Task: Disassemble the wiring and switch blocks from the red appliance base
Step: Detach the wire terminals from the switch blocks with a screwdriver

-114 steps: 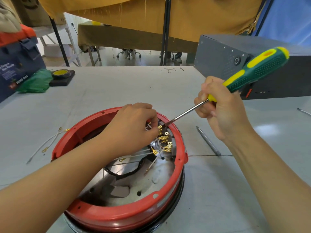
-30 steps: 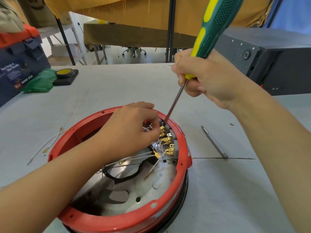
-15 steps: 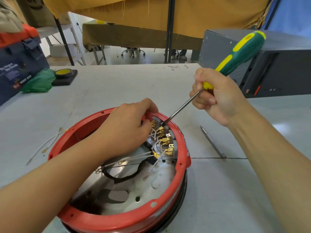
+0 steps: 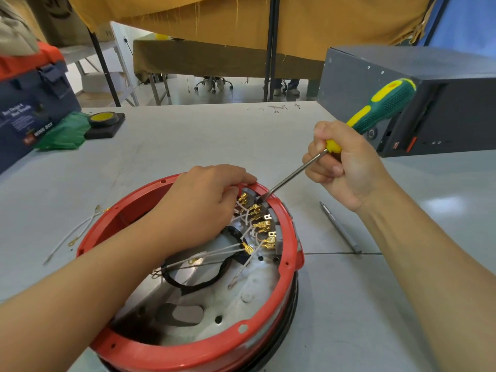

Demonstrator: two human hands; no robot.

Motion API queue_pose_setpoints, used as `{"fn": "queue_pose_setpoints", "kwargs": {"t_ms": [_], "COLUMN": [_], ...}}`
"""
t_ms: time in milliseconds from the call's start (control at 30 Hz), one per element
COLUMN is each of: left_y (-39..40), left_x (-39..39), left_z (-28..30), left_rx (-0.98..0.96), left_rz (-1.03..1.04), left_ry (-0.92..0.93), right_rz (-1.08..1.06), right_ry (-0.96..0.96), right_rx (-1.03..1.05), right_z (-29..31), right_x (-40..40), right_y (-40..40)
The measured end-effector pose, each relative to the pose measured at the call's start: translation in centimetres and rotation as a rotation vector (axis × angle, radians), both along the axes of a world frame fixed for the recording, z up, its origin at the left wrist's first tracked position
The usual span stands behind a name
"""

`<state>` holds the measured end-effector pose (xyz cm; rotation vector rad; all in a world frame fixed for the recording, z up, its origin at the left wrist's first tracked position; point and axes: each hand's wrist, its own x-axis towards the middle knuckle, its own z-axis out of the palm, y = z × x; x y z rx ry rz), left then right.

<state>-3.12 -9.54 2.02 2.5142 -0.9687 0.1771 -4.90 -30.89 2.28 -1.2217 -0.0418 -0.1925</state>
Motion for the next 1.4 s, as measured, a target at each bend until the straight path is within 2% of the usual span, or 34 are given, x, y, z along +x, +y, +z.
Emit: {"fn": "queue_pose_setpoints", "kwargs": {"t_ms": [833, 967, 1100, 1300, 1400], "left_y": [0.0, 0.0, 0.2, 0.1, 0.1], "left_x": [0.0, 0.1, 0.1, 0.0, -0.1], "left_z": [0.1, -0.1, 0.0, 0.0, 0.0], "left_rx": [0.001, -0.011, 0.001, -0.002, -0.03], "left_rz": [0.004, 0.001, -0.014, -0.015, -0.023], "left_ry": [-0.002, -0.007, 0.014, -0.005, -0.011], "right_rz": [-0.018, 0.031, -0.057, -0.076, -0.083], "right_ry": [-0.084, -0.11, -0.144, -0.198, -0.21], "right_rx": [0.03, -0.198, -0.02, -0.027, -0.11], "right_z": [-1.2, -1.5, 0.6, 1.1, 1.1], "right_x": [-0.7, -0.2, -0.4, -1.3, -1.3], "right_y": [0.1, 3.2, 1.2, -0.4, -0.1]}}
